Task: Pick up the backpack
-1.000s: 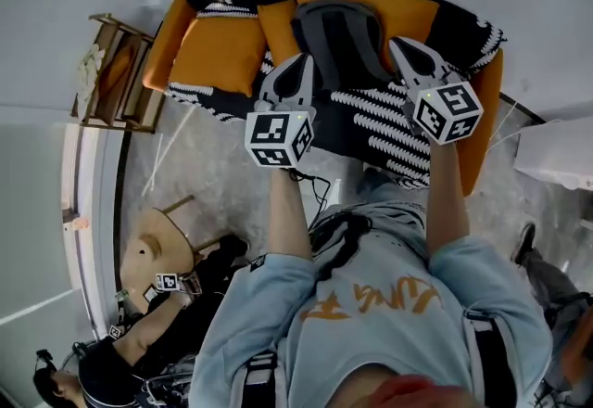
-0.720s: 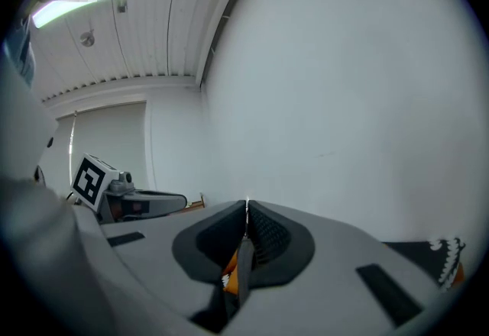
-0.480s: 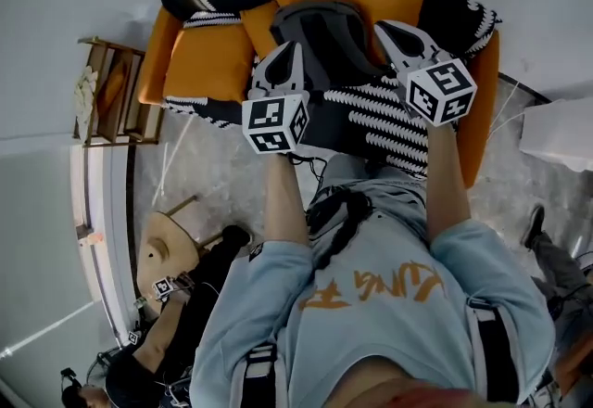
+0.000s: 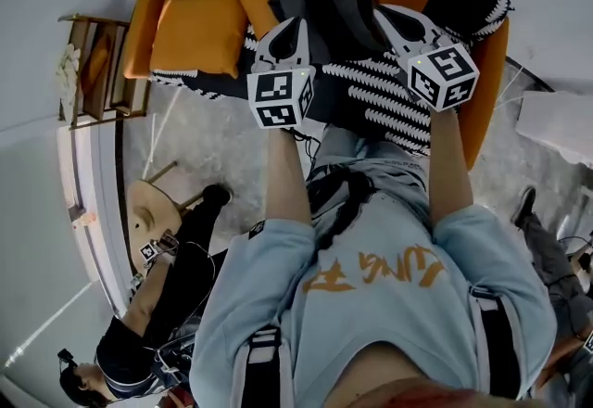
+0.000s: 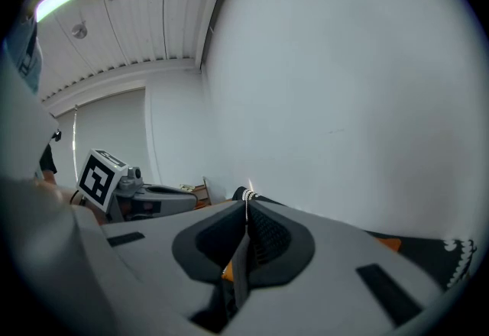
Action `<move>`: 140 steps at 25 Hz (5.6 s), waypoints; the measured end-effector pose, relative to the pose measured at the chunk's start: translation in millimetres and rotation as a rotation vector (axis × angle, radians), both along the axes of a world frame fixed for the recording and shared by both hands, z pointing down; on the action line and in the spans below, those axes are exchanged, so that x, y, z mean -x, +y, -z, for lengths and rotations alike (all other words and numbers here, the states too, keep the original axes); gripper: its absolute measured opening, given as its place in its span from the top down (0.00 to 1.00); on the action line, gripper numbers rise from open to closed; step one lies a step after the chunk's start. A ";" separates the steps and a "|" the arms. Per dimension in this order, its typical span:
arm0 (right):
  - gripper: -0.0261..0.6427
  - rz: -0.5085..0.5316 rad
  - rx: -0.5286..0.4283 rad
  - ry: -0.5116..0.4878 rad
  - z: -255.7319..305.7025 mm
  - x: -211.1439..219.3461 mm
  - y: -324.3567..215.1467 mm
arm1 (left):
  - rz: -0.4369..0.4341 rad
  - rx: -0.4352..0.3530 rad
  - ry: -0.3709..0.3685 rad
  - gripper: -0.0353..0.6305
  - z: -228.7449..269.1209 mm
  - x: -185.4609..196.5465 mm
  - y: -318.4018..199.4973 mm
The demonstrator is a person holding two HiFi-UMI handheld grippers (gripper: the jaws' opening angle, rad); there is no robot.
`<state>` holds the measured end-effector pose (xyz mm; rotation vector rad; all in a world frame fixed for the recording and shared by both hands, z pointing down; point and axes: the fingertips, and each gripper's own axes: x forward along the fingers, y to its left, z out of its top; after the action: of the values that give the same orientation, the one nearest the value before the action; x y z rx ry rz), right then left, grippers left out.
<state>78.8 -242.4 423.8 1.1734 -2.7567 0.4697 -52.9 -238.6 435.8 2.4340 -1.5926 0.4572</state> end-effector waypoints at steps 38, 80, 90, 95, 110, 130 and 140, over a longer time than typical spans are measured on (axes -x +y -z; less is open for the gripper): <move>0.61 0.501 0.134 0.871 -131.6 94.7 -94.4 | -0.634 0.180 -0.628 0.63 -128.1 28.4 -112.9; 0.85 0.858 0.195 1.141 -167.6 117.1 -99.4 | -1.102 0.312 -0.813 0.76 -158.9 -13.7 -108.2; 0.86 0.916 0.205 1.110 -152.3 114.5 -76.9 | -1.178 0.363 -0.818 0.78 -144.9 -15.9 -84.4; 0.87 0.944 0.179 1.104 -140.7 113.9 -64.8 | -1.254 0.394 -0.804 0.78 -132.8 -16.4 -70.6; 0.87 0.983 0.015 1.191 -19.3 97.8 -71.5 | -1.341 0.234 -0.924 0.78 -10.0 -31.7 -75.8; 0.88 0.961 -0.048 1.229 39.5 101.3 -72.3 | -1.320 0.190 -0.979 0.78 51.0 -28.6 -77.2; 0.88 1.001 0.001 1.201 25.6 104.3 -48.5 | -1.366 0.241 -0.958 0.78 37.2 -24.8 -53.6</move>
<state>-25.5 -290.9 398.2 -0.1190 -1.8293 -0.2867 -28.1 -292.2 398.5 2.8140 0.4031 2.0080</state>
